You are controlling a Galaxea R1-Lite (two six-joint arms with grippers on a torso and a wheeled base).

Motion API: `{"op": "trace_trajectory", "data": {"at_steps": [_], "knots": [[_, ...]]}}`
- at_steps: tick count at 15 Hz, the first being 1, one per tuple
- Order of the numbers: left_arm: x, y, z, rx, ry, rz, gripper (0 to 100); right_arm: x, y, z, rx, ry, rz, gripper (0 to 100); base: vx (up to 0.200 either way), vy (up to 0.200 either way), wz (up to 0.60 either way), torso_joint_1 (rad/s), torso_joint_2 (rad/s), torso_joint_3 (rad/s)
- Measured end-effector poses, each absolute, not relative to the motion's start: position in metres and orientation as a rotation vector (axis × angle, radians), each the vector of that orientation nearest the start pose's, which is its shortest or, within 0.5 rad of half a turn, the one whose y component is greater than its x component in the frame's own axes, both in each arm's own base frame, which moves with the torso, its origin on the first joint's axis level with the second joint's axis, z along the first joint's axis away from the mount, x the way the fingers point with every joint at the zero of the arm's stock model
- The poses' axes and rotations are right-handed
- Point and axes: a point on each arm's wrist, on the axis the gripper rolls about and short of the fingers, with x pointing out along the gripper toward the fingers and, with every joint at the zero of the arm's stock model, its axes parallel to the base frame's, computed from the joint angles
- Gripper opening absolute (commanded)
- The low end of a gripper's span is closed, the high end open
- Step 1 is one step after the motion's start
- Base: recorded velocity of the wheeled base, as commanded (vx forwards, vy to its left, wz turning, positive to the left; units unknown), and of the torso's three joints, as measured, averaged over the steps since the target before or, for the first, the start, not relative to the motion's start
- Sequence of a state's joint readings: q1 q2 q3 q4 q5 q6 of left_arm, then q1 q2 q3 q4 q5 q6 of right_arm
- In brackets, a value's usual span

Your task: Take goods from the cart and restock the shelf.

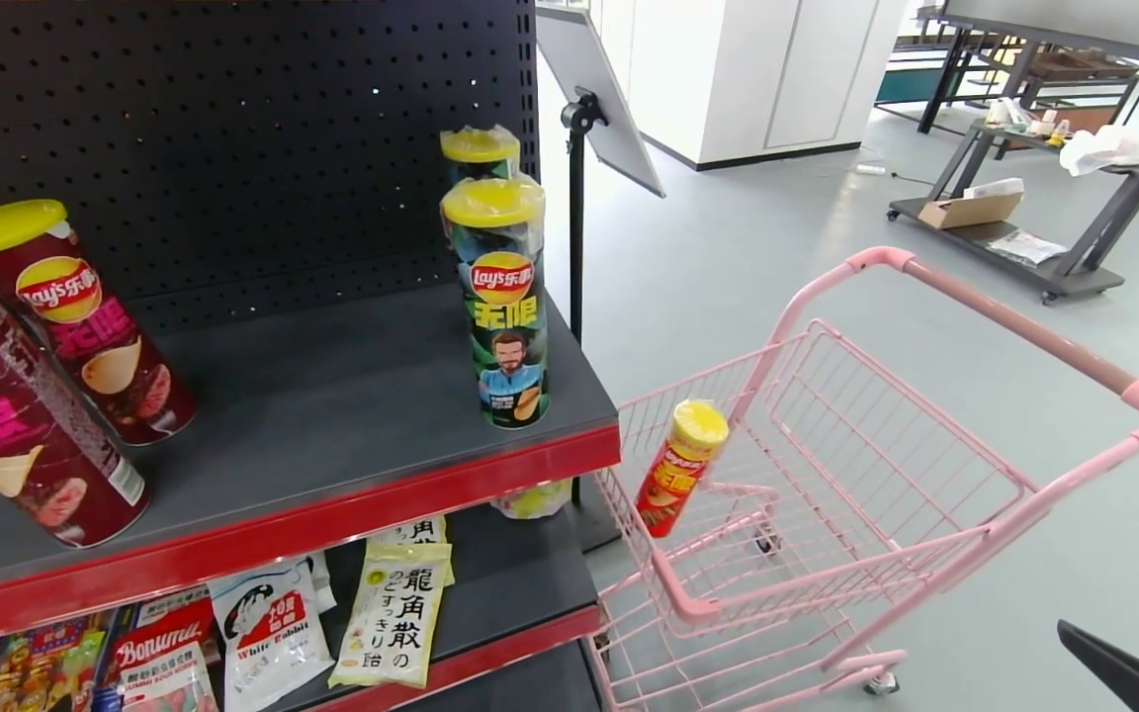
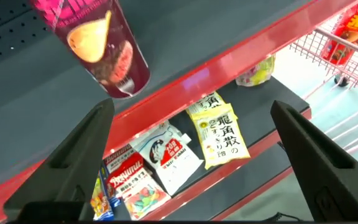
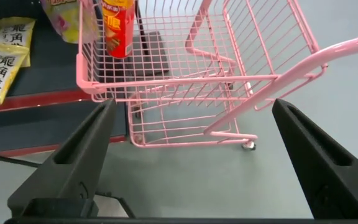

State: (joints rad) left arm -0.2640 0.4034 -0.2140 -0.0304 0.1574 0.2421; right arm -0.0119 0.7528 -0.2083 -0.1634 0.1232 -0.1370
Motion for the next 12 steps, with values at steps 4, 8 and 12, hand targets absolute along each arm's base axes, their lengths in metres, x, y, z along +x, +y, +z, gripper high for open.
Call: {"op": "trace_trajectory", "data": {"at_steps": [4, 8, 12], "knots": [[0.009, 0.001, 0.141, 0.281, 0.136, -0.124, 100, 0.066, 0.002, 0.14, -0.109, 0.385, 0.137, 100, 0.0, 0.0, 0.0, -0.144, 0.39, 0.238], [0.005, 0.002, 0.139, 0.297, 0.133, -0.126, 100, 0.071, 0.002, 0.141, -0.108, 0.397, 0.14, 100, 0.0, 0.0, 0.0, -0.177, 0.52, 0.326], [0.002, 0.003, 0.138, 0.293, 0.116, -0.13, 100, 0.079, 0.002, 0.137, -0.098, 0.454, 0.144, 100, 0.0, 0.0, 0.0, -0.111, 0.34, 0.223]]}}
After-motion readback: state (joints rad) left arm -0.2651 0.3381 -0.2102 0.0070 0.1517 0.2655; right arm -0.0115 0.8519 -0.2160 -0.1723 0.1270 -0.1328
